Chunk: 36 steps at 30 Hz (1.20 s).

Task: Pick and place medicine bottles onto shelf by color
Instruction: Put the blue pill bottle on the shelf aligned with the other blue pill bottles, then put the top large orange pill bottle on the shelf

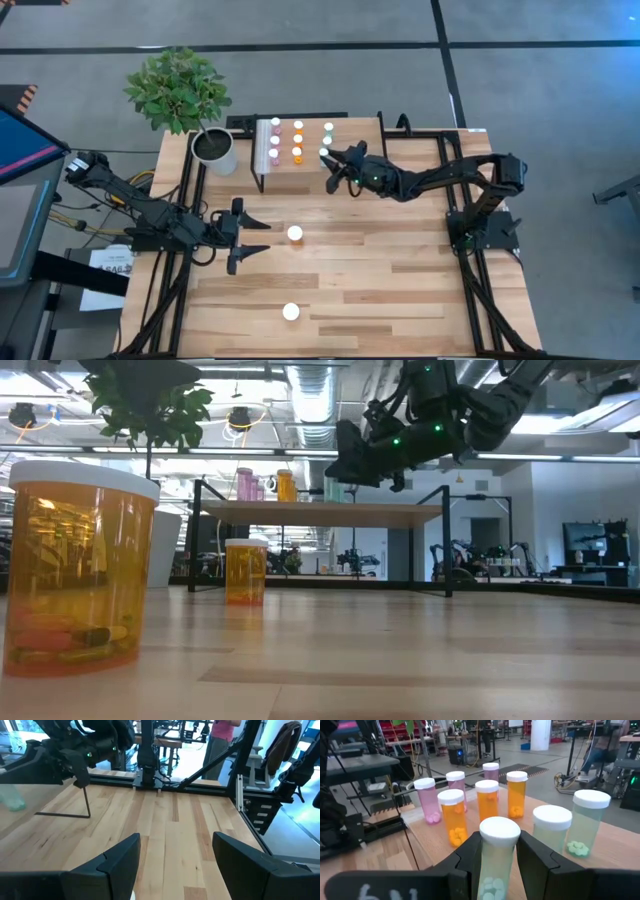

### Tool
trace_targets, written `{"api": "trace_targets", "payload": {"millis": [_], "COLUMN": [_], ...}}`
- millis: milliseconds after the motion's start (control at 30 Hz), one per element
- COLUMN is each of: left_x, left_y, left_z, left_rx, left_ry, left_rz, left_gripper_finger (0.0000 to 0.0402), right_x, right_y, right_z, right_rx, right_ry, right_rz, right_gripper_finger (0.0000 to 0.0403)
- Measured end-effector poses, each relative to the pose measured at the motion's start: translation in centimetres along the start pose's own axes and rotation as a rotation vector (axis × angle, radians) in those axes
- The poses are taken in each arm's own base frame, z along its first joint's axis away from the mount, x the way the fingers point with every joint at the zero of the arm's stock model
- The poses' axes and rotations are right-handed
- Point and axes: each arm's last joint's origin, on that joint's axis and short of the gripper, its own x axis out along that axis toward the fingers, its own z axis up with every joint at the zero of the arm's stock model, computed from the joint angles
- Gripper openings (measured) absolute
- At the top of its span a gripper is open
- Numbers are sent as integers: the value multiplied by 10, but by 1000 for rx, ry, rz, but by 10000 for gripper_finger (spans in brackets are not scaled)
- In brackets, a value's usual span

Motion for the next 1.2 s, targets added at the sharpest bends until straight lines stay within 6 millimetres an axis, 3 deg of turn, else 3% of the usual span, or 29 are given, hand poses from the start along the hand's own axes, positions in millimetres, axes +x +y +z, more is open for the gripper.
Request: {"api": "trace_targets", "payload": {"millis": [567,967,1200], "left_x": [0,0,0], "left_y": [0,0,0], "left_z": [0,0,0], "left_rx": [-1,-1,0], "left_ry": [-3,-3,-3], "left_rz": [0,0,0], "left_gripper_finger": [236,236,236], "right_x": [-7,-7,-7], "right_y": [0,1,1], "right_z": [7,4,4], "right_rx": [-48,-50,-62], "right_ry": [29,48,50], "right_rz": [2,27,26], "right_gripper_finger": [126,180,189]}}
